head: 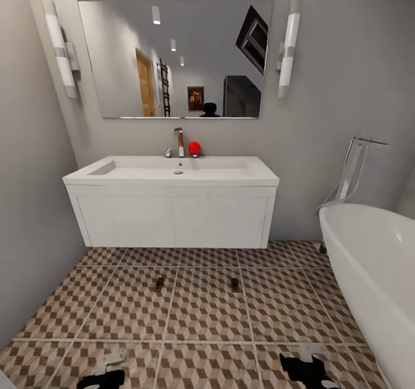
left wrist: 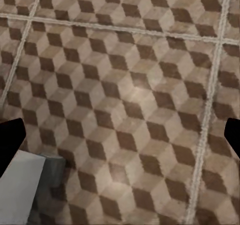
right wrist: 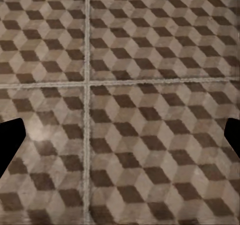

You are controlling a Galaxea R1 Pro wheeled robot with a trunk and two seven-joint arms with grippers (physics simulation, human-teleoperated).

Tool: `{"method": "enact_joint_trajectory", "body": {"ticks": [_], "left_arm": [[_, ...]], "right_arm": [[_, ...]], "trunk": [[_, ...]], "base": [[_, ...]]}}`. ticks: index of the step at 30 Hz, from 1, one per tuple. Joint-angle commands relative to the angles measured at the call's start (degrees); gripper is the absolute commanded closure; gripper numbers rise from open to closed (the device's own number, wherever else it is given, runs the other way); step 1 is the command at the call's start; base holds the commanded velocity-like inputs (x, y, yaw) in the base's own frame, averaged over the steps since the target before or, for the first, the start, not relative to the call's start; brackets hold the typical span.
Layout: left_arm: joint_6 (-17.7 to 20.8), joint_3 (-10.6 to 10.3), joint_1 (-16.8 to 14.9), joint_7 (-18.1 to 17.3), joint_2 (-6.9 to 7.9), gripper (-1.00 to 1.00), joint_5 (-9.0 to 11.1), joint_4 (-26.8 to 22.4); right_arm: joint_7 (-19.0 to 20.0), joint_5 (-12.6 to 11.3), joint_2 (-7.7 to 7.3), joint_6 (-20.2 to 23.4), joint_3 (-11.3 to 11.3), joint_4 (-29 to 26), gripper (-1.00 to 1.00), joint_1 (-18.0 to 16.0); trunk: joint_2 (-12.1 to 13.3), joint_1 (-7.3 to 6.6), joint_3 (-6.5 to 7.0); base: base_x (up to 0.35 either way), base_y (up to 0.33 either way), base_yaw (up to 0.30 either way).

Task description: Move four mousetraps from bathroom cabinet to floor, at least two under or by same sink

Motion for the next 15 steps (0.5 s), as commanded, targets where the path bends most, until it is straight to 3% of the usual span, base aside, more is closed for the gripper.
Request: {"method": "enact_joint_trajectory", "body": {"ticks": [1, 9, 15], "left_arm": [[-0.51, -0.53, 0.43, -0.28, 0.02, -1.00, 0.91, 0.26], [-4.48, -0.52, 5.03, -2.64, 1.20, -1.00, 5.91, 0.42], [-8.70, -0.52, 7.48, -4.81, 1.81, -1.00, 6.61, 0.44]], "right_arm": [[-0.12, -0.03, -0.03, -0.40, -0.04, 0.26, -1.00, 0.22], [-6.93, 3.52, -0.08, -0.17, -0.07, 0.28, -1.00, 2.64], [-10.42, 5.46, -0.09, -0.32, -0.06, 0.28, -1.00, 4.14]], "trunk": [[0.39, -0.24, 0.14], [3.59, -1.99, 1.57], [6.00, -3.31, 2.65]], "base": [[0.000, 0.000, 0.000], [0.000, 0.000, 0.000], [0.000, 0.000, 0.000]]}}
